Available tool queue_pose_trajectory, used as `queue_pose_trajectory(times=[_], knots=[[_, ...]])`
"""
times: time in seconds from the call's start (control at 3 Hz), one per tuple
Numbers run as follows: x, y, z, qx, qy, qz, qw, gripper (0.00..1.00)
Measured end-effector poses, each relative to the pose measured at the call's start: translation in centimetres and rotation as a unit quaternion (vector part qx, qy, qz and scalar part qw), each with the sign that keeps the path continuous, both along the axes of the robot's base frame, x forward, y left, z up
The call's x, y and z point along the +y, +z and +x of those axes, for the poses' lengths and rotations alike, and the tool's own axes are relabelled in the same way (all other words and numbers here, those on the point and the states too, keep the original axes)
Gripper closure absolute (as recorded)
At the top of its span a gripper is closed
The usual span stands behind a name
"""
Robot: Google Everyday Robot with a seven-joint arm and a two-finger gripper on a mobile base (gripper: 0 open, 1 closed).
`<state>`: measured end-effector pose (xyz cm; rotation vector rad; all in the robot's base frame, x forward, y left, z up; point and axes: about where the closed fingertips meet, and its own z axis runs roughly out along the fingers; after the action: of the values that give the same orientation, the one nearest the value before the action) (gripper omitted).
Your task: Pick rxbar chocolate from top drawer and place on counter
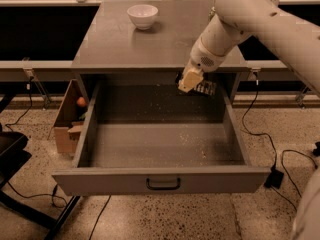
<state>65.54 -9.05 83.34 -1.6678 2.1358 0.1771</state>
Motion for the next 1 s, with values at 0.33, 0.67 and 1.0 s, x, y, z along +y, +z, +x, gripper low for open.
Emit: queue_pose_trajectory(times=[0.33,0.67,1.0], knots=[[1.5,1.5,3.0,-0.006,-0.018,-0.003,0.9998,1.0],[0.8,4.7,6.1,-0.015,-0.041,-0.01,0.999,1.0],[0.3,8.3,7.5,-0.049,-0.051,0.002,0.9975,1.0]])
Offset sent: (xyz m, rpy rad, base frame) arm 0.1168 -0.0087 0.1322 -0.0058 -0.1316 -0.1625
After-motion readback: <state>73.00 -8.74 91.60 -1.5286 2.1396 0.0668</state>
